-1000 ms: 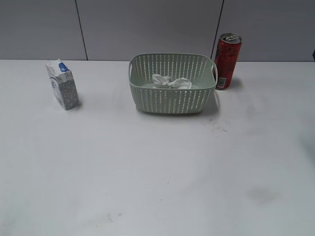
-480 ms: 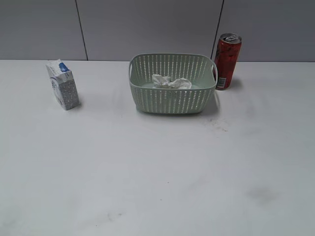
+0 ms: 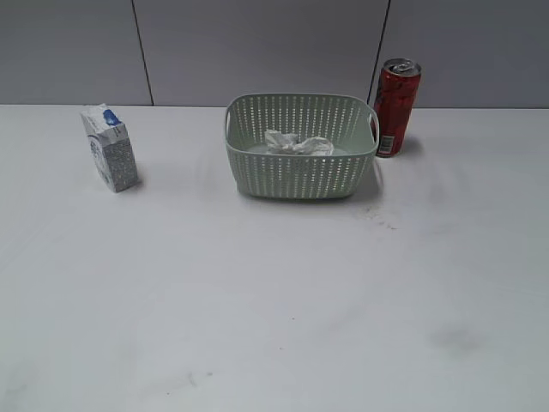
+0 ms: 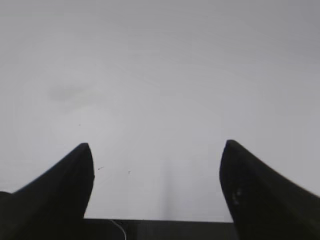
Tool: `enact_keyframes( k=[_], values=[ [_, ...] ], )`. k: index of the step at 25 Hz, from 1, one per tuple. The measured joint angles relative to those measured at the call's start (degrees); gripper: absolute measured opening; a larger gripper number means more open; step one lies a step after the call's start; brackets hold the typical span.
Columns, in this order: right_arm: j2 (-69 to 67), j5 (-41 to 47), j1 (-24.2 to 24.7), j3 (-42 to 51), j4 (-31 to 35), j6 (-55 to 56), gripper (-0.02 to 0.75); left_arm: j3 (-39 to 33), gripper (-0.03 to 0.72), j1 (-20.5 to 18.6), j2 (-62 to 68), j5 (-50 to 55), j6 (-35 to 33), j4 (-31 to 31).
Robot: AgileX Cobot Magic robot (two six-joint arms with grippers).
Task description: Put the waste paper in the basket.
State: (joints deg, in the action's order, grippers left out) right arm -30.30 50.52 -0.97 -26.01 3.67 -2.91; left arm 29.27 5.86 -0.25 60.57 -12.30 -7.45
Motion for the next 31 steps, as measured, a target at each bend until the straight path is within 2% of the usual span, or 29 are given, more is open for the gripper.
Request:
enact_keyframes(
  k=[5,14,31],
  values=[
    [11.67,3.93,0.0,0.33,-0.05,-0.73,0.592,0.0,0.542,0.0,0.0,0.0,0.0,0.0],
    [29.91,4.28,0.0,1.37,0.19,-0.98,0.591,0.0,0.542,0.0,0.0,0.0,0.0,0.0],
    [30.58,3.56,0.0,1.47,6.32,-1.04,0.591,0.0,0.54,0.0,0.0,0.0,0.0,0.06]
  ],
)
